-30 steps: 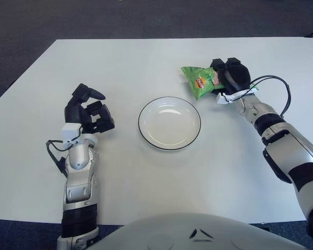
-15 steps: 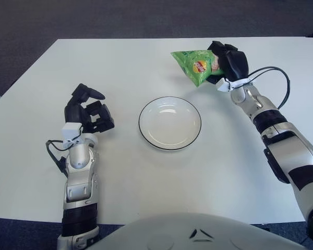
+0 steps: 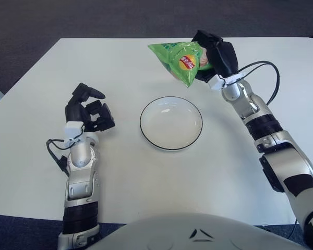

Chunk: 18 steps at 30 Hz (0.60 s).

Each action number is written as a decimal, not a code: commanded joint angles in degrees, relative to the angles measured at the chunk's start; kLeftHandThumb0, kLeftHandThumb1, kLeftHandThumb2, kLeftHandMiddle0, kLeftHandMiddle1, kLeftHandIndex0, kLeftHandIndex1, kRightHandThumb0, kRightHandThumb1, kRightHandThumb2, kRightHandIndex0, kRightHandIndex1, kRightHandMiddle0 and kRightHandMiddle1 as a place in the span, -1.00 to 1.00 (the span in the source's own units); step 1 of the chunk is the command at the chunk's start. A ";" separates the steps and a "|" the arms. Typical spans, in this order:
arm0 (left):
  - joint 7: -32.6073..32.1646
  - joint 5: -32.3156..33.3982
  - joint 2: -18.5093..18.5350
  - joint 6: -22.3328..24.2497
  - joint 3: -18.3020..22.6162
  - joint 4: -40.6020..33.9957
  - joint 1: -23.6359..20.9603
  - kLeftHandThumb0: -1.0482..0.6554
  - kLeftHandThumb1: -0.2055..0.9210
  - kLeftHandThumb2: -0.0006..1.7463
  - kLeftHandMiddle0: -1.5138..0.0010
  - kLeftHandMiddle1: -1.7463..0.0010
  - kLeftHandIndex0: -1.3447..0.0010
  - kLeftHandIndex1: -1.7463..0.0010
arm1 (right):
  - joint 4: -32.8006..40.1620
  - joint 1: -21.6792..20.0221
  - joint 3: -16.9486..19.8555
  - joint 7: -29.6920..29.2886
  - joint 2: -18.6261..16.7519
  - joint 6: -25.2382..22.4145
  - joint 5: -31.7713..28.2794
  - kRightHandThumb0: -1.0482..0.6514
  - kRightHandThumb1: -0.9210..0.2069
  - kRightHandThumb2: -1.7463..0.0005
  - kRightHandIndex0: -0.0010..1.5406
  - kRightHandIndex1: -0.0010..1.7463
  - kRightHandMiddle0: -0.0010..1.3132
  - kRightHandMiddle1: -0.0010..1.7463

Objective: Put the snack into the plate.

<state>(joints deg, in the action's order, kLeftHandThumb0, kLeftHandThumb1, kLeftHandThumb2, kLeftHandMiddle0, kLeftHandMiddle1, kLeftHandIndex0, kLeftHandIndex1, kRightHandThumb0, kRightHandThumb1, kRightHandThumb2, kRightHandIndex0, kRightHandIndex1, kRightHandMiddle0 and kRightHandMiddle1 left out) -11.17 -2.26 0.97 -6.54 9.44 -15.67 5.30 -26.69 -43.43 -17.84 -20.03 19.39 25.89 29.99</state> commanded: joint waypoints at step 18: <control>-1.32 0.00 -3.64 -1.58 -2.24 5.21 3.23 -0.39 -0.29 0.68 -0.80 -1.00 -0.06 -1.00 | 13.21 5.22 -0.08 24.57 0.28 5.43 -7.84 0.23 0.56 -0.85 0.10 0.93 -0.12 1.00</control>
<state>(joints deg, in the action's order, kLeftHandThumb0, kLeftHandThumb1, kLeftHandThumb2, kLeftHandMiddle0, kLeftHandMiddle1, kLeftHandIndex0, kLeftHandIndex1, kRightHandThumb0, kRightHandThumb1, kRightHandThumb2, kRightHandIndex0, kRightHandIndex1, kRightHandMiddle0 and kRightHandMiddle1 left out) -11.80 -2.11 0.58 -7.68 8.54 -15.13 4.64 -14.70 -39.24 -17.92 1.20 18.77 30.37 24.53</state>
